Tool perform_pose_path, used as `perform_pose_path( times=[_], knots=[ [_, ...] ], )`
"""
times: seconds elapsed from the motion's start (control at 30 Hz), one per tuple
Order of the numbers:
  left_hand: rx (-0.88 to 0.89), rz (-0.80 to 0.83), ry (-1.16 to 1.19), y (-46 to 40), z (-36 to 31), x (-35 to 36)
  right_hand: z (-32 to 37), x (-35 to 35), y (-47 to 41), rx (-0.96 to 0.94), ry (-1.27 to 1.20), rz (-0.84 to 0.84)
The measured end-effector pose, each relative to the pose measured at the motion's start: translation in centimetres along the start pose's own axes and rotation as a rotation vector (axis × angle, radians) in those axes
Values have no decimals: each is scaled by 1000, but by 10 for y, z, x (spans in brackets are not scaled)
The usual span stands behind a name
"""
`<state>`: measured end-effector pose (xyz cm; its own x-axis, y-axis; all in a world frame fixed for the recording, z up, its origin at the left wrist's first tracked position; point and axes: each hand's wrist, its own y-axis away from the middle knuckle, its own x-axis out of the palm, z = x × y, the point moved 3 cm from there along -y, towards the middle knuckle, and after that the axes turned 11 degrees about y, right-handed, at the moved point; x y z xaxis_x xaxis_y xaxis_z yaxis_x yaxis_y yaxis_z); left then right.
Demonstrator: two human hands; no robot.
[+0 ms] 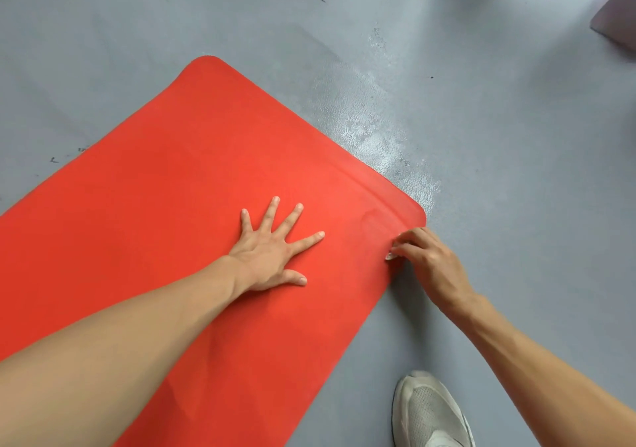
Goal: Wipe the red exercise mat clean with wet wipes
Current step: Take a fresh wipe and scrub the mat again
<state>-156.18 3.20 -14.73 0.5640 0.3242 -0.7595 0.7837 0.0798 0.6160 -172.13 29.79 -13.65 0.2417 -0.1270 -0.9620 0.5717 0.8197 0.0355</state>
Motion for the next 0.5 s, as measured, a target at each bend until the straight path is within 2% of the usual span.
perform_pose_path(
  times=[0.07,0.27,0.5],
  knots=[
    [-2,5,-2,0,-1,0,3,2,-2,33,15,2],
    [-4,4,-7,1,-1,0,52,20,-73,-66,-11,-23],
    [-3,-2,5,-1,0,2,14,4,25,44,-7,15]
  ],
)
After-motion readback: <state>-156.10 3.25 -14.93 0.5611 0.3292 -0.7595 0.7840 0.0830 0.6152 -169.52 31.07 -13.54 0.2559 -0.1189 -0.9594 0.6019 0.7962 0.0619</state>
